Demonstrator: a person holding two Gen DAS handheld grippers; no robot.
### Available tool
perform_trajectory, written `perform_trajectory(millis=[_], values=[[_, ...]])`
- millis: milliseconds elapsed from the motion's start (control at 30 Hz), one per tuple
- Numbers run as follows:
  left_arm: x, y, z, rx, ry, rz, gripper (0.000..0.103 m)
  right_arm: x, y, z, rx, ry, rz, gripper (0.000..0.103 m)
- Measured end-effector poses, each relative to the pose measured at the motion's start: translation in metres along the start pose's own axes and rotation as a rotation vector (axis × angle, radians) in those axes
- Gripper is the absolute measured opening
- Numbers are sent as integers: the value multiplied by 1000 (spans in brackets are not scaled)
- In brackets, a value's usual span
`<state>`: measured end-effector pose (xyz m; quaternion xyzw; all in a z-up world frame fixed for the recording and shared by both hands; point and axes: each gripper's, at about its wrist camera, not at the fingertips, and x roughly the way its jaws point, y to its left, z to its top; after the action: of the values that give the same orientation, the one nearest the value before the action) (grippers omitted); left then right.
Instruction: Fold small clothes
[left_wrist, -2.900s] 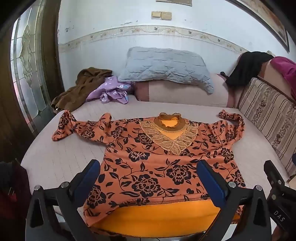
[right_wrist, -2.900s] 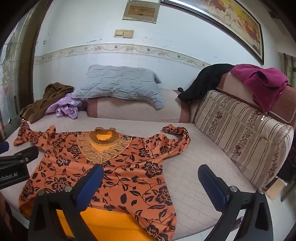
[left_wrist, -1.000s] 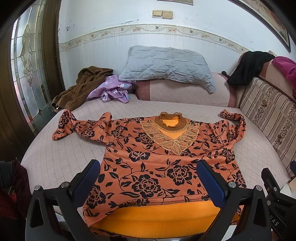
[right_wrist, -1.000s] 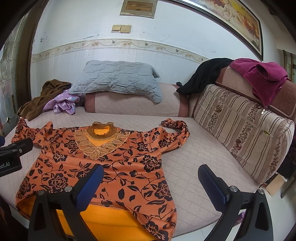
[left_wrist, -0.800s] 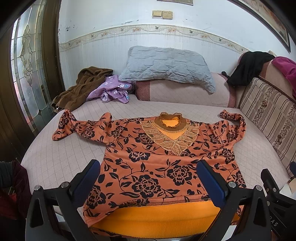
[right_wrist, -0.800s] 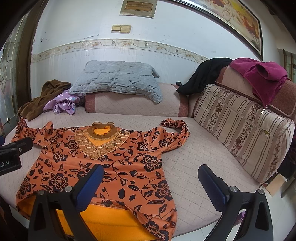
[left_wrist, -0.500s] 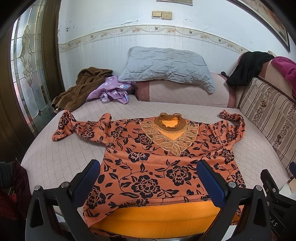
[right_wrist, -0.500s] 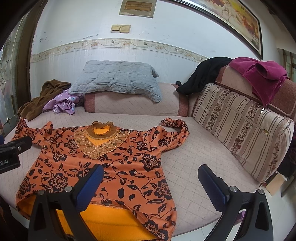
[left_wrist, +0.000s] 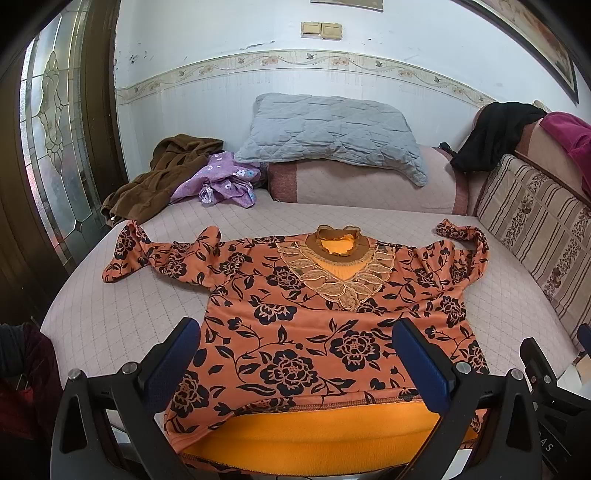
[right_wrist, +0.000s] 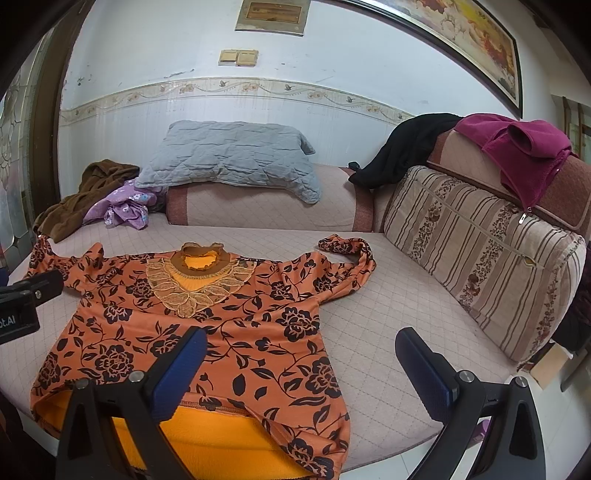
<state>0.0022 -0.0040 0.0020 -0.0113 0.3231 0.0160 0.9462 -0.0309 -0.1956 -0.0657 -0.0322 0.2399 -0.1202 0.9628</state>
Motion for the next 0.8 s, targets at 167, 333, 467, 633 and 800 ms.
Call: perform_trajectory(millis=[167, 333, 467, 633, 800], values=[[0, -1, 1, 2, 2, 0, 103, 0, -1, 0, 2, -2, 0, 103], [4, -4, 2, 6, 4, 0, 103, 3, -2, 2, 3, 5, -2, 103], [10, -5, 3, 6, 10, -5, 103, 7, -2, 4, 9, 8, -3, 103], [21, -3, 7, 9, 21, -13, 103, 22, -9, 10, 40, 28, 36, 103], [48, 7, 17, -3, 73, -55, 103, 63, -35, 25, 148, 89, 166, 103]])
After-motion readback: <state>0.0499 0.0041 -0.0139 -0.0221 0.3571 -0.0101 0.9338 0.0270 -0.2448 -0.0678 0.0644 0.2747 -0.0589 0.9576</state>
